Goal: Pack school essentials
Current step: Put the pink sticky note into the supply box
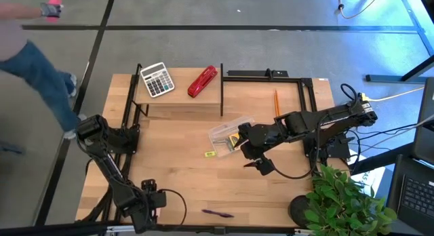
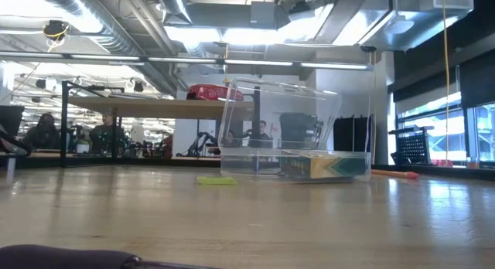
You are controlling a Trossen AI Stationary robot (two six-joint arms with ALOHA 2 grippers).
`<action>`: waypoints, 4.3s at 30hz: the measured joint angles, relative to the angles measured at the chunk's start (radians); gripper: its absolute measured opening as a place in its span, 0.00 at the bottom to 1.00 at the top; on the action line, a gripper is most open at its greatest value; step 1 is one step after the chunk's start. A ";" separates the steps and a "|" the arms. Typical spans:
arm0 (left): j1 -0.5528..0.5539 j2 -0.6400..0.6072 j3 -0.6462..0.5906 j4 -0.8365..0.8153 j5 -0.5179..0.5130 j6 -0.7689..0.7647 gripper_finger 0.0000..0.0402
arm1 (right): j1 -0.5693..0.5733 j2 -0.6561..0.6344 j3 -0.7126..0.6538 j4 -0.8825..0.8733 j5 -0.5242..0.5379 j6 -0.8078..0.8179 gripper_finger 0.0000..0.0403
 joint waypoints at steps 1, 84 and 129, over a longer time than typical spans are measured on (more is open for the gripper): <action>0.000 0.000 0.000 -0.001 0.005 0.002 0.99 | 0.000 0.000 0.000 0.000 0.000 0.000 0.92; -0.033 0.097 0.000 0.049 -0.021 0.077 0.98 | 0.000 0.000 0.000 0.000 0.000 0.000 0.92; -0.012 0.098 0.000 0.043 -0.040 -0.018 0.83 | 0.000 0.000 0.000 0.000 0.000 0.000 0.92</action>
